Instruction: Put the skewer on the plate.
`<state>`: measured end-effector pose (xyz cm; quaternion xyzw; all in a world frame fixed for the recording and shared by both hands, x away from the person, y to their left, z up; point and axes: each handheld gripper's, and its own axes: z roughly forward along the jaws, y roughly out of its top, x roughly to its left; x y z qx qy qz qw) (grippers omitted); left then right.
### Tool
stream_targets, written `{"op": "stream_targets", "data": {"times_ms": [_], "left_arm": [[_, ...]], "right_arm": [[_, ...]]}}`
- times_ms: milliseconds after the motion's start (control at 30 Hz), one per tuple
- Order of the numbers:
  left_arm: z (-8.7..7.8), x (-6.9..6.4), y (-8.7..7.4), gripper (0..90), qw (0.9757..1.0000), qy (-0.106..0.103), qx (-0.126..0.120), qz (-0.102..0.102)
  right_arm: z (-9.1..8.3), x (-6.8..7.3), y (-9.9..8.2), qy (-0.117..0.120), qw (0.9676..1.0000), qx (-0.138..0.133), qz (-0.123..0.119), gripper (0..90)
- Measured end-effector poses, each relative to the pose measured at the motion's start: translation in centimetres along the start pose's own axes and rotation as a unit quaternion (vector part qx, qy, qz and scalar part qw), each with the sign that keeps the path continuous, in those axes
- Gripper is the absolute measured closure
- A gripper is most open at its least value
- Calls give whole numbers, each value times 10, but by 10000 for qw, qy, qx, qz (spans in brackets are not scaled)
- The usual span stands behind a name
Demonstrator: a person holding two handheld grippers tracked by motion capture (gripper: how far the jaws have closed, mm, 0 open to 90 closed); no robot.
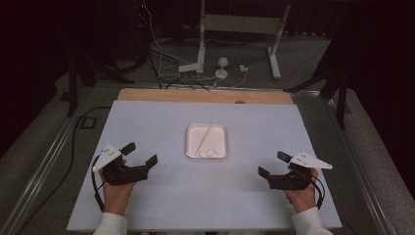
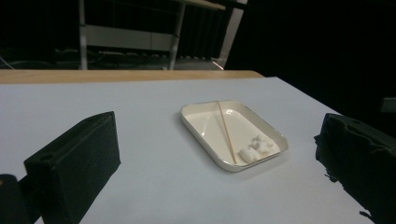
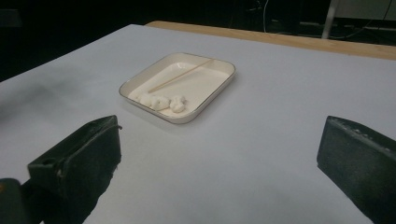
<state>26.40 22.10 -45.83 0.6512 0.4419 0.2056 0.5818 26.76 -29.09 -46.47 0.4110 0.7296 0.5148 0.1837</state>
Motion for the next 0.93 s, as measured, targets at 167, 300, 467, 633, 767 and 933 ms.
{"op": "stream_targets", "data": {"times_ms": [167,300,467,633,767,933], "left_arm": [[-9,6,-2,6,9999,114,-78,-16],[-15,11,-4,6,9997,194,-158,-53],[-21,14,-4,6,9994,253,-240,-85],[-23,14,-8,6,9993,305,-194,-47],[-23,15,-8,6,9991,338,-225,-77],[-24,16,-8,6,9990,384,-205,-95]], "right_arm": [[0,-3,-4,-17,10000,-46,53,0],[-1,-6,-7,-52,9999,-47,86,0],[-4,-10,-9,-144,9998,-74,111,0],[-5,-12,-11,-208,9996,-82,142,0],[-6,-13,-11,-211,9996,-81,155,0],[-5,-14,-13,-196,9997,-30,153,0]]}}
